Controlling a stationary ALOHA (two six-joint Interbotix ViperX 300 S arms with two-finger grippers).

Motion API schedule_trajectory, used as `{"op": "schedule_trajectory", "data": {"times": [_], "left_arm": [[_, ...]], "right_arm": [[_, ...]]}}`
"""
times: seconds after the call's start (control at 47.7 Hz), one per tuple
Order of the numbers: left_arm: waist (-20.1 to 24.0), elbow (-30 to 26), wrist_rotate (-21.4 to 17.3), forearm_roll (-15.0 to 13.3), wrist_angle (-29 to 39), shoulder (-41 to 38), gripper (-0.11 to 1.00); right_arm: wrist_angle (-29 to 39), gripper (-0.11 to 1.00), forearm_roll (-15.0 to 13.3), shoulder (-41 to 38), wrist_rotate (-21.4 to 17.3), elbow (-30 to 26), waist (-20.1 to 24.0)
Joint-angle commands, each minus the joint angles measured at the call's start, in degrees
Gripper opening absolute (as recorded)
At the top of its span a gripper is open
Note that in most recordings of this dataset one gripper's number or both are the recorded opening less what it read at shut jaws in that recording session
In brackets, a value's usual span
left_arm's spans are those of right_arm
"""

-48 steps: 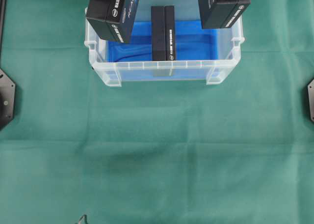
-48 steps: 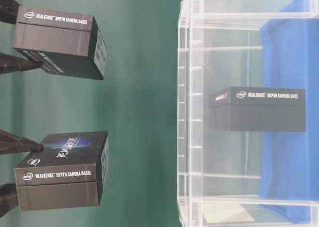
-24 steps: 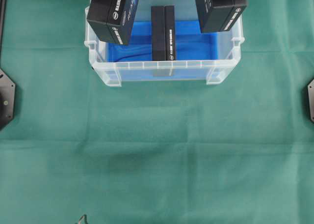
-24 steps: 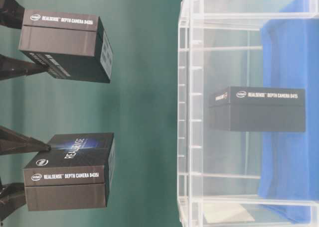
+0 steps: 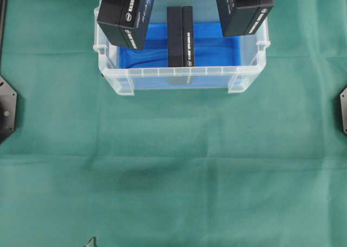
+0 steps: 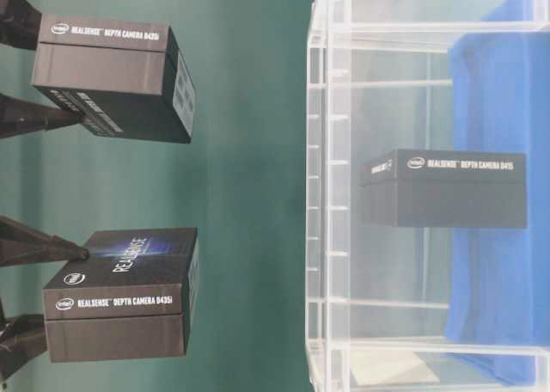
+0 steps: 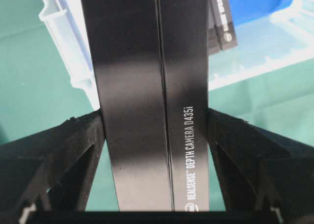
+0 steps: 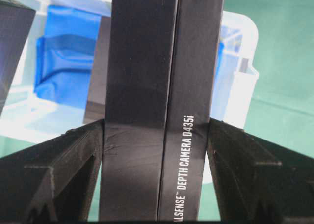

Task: Take the box out of the case with both arms.
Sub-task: 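Hold both boxes raised above the bin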

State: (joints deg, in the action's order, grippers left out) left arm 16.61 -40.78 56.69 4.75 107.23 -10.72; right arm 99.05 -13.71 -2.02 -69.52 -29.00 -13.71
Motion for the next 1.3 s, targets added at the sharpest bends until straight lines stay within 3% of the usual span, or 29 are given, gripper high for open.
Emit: {"op": "schedule_trajectory", "data": {"times": [0.0,1.027,1.278], "left_arm": [[-0.1,-0.7,-0.1,0.3,-0.3,2.4,0.64],[0.4,1.2,-0.3,0.4,-1.2,3.3,0.64],[-0.3,1.2,-1.1,0.3,-1.1,3.3,0.64]], "right_arm": [[0.1,0.67,-0.3,1.1,0.2,-1.5,0.2],[0.0,0.67,-0.4,1.1,0.2,-1.1,0.2],[1.1,0.67,-0.4,1.0,-1.3,-1.1,1.7]]}}
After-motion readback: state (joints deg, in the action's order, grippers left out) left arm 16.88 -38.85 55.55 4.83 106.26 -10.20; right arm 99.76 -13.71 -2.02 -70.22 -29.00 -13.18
